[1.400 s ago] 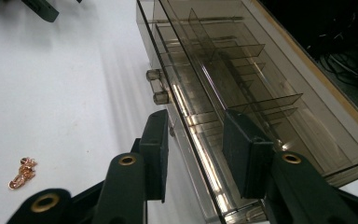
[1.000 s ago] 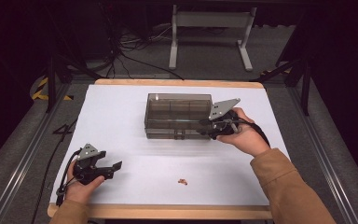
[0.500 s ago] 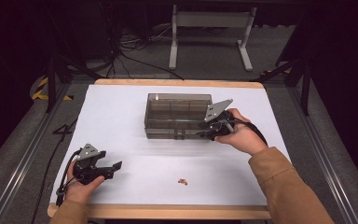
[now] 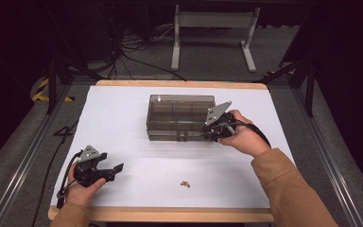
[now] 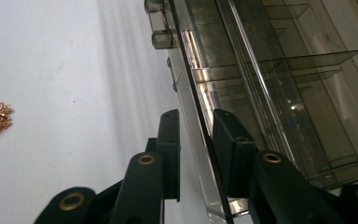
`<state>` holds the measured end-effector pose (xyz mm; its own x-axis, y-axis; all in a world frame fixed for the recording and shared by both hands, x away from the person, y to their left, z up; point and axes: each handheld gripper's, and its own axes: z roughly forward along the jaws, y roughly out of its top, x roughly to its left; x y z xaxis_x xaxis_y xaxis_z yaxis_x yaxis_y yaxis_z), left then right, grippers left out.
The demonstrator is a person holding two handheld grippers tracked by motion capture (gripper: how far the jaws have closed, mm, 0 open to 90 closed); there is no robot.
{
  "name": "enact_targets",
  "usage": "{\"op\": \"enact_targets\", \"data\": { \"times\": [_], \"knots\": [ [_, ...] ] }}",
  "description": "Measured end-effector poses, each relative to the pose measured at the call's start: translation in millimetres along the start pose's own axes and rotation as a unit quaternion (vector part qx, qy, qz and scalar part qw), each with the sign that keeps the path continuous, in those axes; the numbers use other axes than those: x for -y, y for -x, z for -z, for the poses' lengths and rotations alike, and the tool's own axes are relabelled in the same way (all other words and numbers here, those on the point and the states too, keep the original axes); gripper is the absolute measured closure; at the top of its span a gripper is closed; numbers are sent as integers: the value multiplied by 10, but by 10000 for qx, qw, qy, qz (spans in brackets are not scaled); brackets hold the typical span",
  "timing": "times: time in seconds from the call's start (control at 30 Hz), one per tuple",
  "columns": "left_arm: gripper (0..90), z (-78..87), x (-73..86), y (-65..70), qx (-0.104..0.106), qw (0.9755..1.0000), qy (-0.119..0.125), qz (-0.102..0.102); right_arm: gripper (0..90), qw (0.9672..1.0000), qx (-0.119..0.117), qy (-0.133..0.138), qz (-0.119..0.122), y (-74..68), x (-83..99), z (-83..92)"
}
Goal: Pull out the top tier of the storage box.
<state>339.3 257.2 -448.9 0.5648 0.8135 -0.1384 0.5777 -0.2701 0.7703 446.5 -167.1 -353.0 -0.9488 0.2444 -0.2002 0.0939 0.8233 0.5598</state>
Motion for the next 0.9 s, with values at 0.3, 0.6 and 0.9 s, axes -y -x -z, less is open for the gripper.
{"op": "enact_targets", "data": {
  "times": [0.3, 0.6, 0.9],
  "knots": [
    [198, -2, 1, -3, 15, 10000, -6, 2, 799, 9998, -72, -194, 43, -26, -30, 30],
    [197, 1, 1, -3, 16, 10000, -1, 13, 808, 9989, -166, -416, 150, -87, -68, 73],
    [197, 2, 0, 4, 28, 10000, -5, 2, 821, 9976, -209, -612, 257, -209, -107, 124]
  ]
}}
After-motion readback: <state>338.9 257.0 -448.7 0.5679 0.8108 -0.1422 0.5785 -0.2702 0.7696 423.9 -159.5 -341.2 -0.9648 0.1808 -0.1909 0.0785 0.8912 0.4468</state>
